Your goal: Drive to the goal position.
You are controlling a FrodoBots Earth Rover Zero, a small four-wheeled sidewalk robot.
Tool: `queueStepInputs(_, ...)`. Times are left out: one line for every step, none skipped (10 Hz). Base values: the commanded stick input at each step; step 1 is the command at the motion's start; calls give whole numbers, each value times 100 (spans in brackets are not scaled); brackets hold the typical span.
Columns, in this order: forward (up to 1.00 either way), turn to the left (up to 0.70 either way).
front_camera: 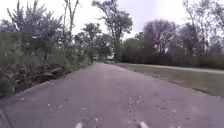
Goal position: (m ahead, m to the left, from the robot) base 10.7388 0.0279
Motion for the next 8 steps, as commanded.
queueStepInputs(70, 0)
queueStepInputs(70, 0)
queueStepInputs(70, 0)
queueStepInputs(70, 0)
queueStepInputs(70, 0)
queueStepInputs(70, 0)
queueStepInputs(70, 0)
queueStepInputs(70, 0)
